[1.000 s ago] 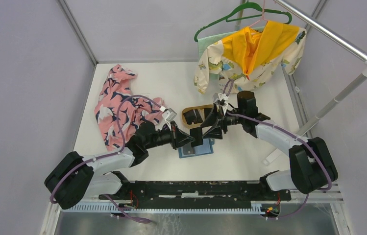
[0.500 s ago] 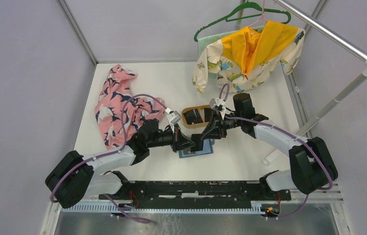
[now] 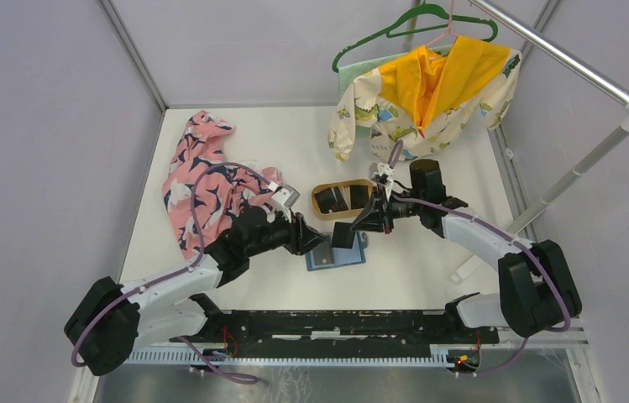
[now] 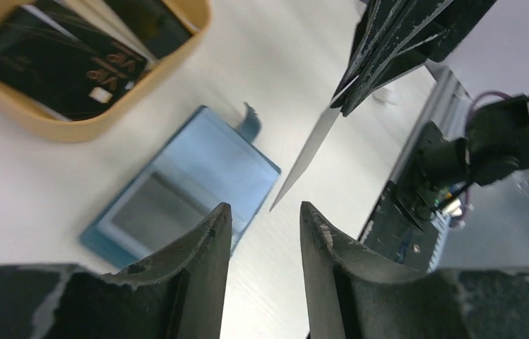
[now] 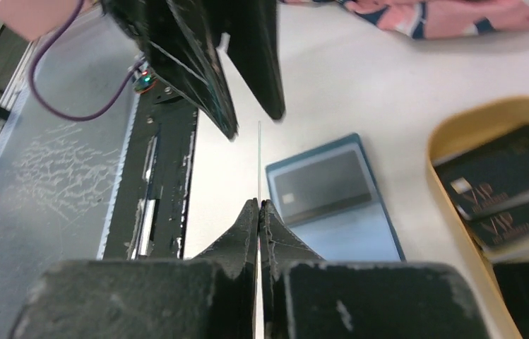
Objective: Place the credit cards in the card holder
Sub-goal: Insert the credit card into the card holder.
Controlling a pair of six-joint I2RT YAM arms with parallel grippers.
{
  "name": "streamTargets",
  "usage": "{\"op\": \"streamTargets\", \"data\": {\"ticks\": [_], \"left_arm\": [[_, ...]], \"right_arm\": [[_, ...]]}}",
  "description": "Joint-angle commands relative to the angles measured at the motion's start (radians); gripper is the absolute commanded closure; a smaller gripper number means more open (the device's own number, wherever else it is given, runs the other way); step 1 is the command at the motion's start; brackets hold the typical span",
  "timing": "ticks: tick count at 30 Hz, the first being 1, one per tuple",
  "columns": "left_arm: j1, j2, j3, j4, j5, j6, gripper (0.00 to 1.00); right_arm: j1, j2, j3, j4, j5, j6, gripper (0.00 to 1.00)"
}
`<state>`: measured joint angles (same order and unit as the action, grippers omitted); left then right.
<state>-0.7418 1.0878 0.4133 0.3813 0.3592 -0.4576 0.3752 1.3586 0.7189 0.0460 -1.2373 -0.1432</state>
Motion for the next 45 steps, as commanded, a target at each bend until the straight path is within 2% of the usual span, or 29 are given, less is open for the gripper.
{"op": "streamTargets", "data": {"ticks": [1,6,10,14,20,30,37,45], "left_arm": [[-0.001,-0.07,0.001,-0.135,-0.252,-0.04,0.51],[-0.001,-0.002,-0.001,-0.181,-0.353,-0.06,0.43],[-0.001,0.076,0.018,-0.197,-0.434,-0.07,0.42],[-0.001,0.122,0.026,-0.19,-0.434,-0.073,0.41],[-0.011,0.166,0.021,-0.169,-0.406,-0.084,0.39],[-0.043,0.318,0.076,-0.164,-0.377,-0.088,0.4],[-0.062,0.387,0.113,-0.191,-0.377,-0.082,0.53],[-0.073,0.427,0.138,-0.203,-0.369,-0.06,0.58]], "right_arm": [[-0.048,0.017,-0.045,0.09,0.101,0.142,1.0],[-0.05,0.117,-0.052,0.106,0.156,0.258,1.0],[-0.049,0.15,-0.091,0.175,0.223,0.369,1.0],[-0.049,0.18,-0.138,0.267,0.265,0.49,1.0],[-0.046,0.242,-0.156,0.347,0.252,0.585,1.0],[-0.042,0.273,-0.167,0.352,0.313,0.615,1.0],[-0.037,0.28,-0.159,0.265,0.369,0.565,1.0],[-0.021,0.304,-0.124,0.118,0.412,0.467,1.0]]}}
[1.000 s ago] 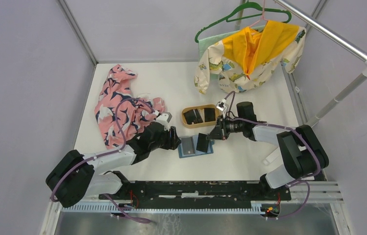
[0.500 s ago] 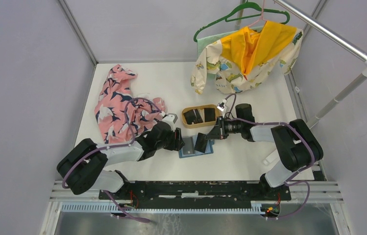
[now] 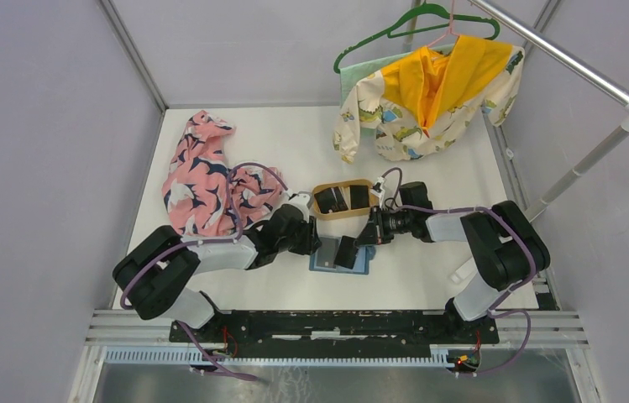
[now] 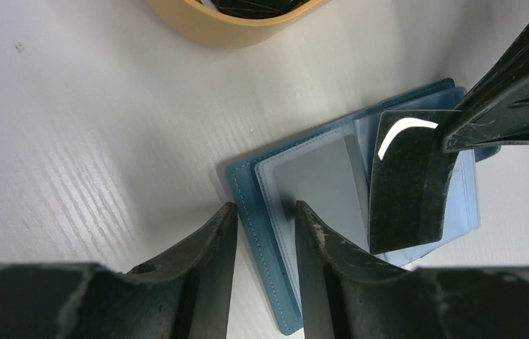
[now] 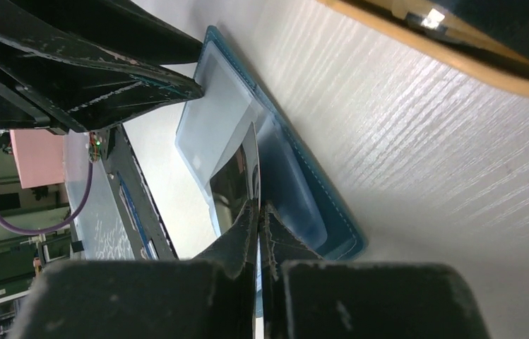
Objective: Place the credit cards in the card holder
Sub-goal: Insert the credit card into the card holder.
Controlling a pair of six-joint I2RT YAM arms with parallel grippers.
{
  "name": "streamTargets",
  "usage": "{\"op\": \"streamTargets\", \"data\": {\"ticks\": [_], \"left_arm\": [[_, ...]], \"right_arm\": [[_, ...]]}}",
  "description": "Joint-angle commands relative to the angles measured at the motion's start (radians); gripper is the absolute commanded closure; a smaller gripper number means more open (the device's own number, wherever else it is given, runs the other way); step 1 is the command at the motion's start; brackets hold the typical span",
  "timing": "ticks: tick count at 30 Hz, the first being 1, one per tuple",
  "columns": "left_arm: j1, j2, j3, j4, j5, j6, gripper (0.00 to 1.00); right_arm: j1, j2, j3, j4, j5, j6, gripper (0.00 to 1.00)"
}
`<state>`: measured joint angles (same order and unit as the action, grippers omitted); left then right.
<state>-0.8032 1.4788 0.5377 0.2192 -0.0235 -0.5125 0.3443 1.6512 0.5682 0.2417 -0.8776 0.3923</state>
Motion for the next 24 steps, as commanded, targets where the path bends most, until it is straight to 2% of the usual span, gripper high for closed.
{"op": "streamTargets", "data": {"ticks": [1,7,20,24], "left_arm": [[-0.012,0.04,0.016,-0.041,0.014,-0.004,0.58],[-0.022,0.053,0.031,-0.04,0.017,-0.001,0.59],[-0.044,0.059,0.044,-0.04,0.012,-0.032,0.61],[-0.051,0.053,0.047,-0.053,-0.004,-0.042,0.61]], "right_arm": [[0.01,0.015,0.028,-0.084,0.054,-0.071,1.0],[0.028,0.026,0.032,-0.083,0.07,-0.048,1.0],[0.032,-0.01,-0.039,0.059,0.092,0.134,1.0],[0.032,-0.025,-0.047,0.03,0.134,0.159,1.0]]}}
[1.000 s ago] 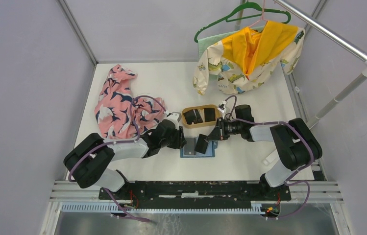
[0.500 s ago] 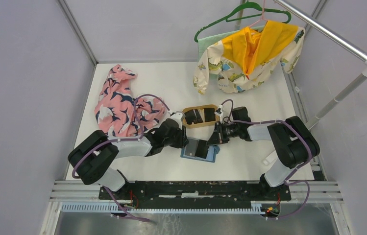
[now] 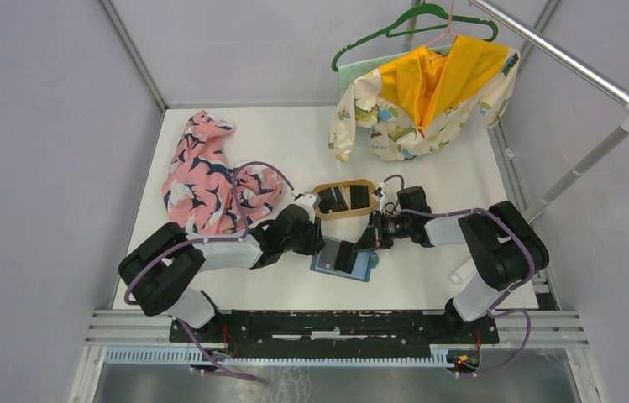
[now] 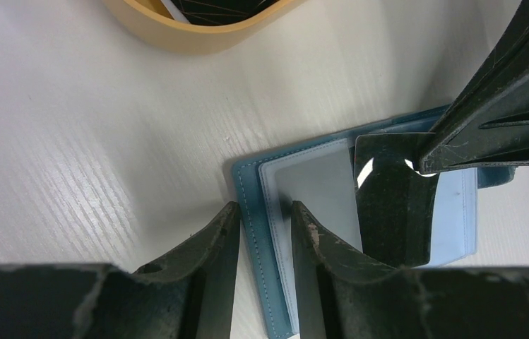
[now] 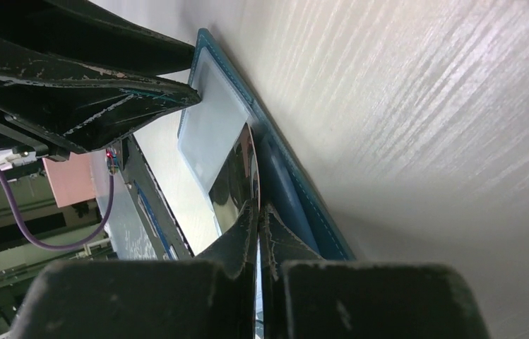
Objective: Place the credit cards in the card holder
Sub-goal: Insert the credit card into the card holder.
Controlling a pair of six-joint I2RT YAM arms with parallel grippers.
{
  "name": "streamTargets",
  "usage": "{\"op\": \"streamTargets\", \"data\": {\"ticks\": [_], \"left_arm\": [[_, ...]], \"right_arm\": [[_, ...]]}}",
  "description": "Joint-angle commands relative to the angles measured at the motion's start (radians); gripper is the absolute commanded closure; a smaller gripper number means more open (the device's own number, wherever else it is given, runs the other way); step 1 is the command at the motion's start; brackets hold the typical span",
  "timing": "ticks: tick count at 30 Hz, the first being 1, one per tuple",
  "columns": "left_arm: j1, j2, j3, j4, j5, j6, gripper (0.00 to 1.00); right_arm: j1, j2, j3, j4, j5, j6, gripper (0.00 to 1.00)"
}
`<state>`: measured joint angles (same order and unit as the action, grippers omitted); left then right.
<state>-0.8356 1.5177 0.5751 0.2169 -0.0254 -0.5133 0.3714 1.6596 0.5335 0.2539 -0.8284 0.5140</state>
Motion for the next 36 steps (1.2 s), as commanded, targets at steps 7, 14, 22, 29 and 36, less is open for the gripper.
{"op": "streamTargets", "data": {"ticks": [7,14,22,29,36], "left_arm": [[-0.025,0.01,0.02,-0.064,-0.012,-0.047,0.61],[-0.026,-0.001,0.02,-0.079,-0.024,-0.042,0.61],[-0.028,-0.007,0.021,-0.079,-0.022,-0.036,0.61],[-0.035,-0.002,0.017,-0.054,-0.005,-0.036,0.61],[-0.044,0.002,0.017,-0.042,-0.005,-0.039,0.6]], "right_arm": [[0.039,-0.026,-0.006,-0.023,0.113,0.046,1.0],[0.052,-0.066,-0.058,-0.004,0.205,0.129,1.0],[0.065,-0.025,-0.034,-0.035,0.201,0.154,1.0],[0.074,0.018,0.003,-0.031,0.168,0.169,1.0],[0.092,0.052,0.049,-0.019,0.148,0.168,1.0]]}}
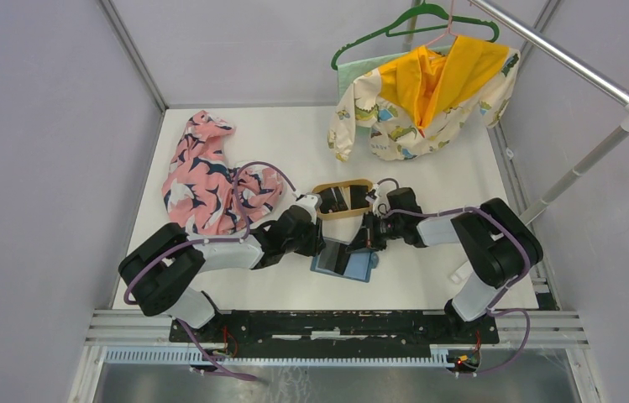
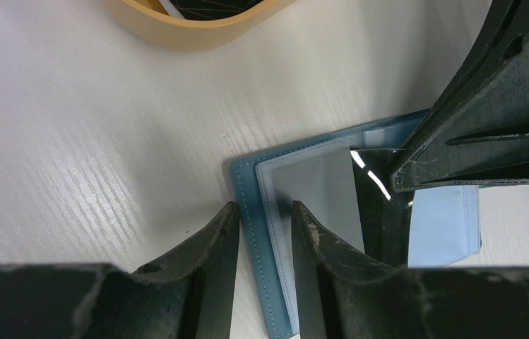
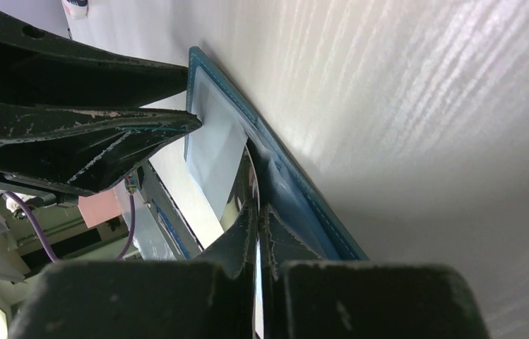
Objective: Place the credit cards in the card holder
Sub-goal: Insert the credit card into the card holder.
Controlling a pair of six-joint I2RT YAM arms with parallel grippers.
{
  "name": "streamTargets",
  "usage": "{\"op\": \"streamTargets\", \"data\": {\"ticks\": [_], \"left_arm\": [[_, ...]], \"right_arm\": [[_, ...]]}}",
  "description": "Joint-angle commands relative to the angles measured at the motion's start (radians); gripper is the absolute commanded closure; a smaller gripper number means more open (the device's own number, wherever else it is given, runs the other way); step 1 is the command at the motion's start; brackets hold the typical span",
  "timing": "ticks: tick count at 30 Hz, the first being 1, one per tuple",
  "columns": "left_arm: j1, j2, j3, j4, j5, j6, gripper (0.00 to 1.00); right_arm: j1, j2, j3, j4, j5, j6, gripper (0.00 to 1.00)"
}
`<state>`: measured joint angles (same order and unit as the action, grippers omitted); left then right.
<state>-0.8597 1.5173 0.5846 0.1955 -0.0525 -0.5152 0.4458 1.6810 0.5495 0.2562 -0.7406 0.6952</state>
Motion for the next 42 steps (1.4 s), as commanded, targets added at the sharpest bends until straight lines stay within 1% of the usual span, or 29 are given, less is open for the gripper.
{"op": "streamTargets", "data": {"ticks": [1,5,8,12,15,18,20,23,24,26,31,37,38,41,42], "left_arm": [[-0.02,0.001,0.009,-0.021,0.023,-0.037,0.6],[-0.022,0.0,0.015,-0.021,0.024,-0.039,0.6],[-0.025,-0.022,0.02,-0.036,-0.001,-0.047,0.59],[-0.024,-0.122,0.027,-0.099,-0.084,-0.07,0.5],[-0.029,-0.202,0.03,-0.138,-0.093,-0.072,0.48],[-0.043,-0.257,0.022,-0.156,-0.084,-0.08,0.52],[-0.047,-0.263,0.01,-0.167,-0.088,-0.091,0.54],[-0.047,-0.225,-0.008,-0.212,-0.14,-0.112,0.59],[-0.047,-0.208,-0.01,-0.228,-0.156,-0.117,0.62],[-0.046,-0.172,-0.009,-0.236,-0.167,-0.121,0.64],[-0.056,-0.136,-0.001,-0.2,-0.115,-0.11,0.64],[-0.106,-0.231,0.031,-0.2,-0.101,-0.109,0.64],[-0.118,-0.237,0.04,-0.173,-0.088,-0.116,0.64],[-0.165,-0.204,0.079,-0.135,-0.073,-0.156,0.65],[-0.184,-0.177,0.099,-0.133,-0.093,-0.174,0.68]], "right_arm": [[0.021,0.034,0.039,-0.017,0.06,-0.012,0.99],[0.029,0.055,0.066,-0.018,0.052,-0.026,0.92],[0.03,0.075,0.088,-0.032,0.051,-0.054,0.91],[0.029,0.08,0.099,-0.04,0.062,-0.075,0.91],[0.029,0.08,0.102,-0.043,0.067,-0.081,0.9],[0.03,0.08,0.107,-0.045,0.063,-0.088,0.88],[0.03,0.081,0.114,-0.047,0.057,-0.099,0.88],[0.03,0.084,0.125,-0.055,0.051,-0.115,0.87],[0.03,0.085,0.128,-0.058,0.049,-0.121,0.86],[0.03,0.089,0.135,-0.063,0.047,-0.124,0.85],[0.04,0.104,0.16,-0.069,0.031,-0.138,0.83],[0.043,0.118,0.181,-0.092,0.026,-0.162,0.82],[0.042,0.118,0.181,-0.093,0.027,-0.161,0.82],[0.042,0.122,0.181,-0.093,0.027,-0.159,0.82],[0.042,0.122,0.179,-0.092,0.027,-0.159,0.82]]}}
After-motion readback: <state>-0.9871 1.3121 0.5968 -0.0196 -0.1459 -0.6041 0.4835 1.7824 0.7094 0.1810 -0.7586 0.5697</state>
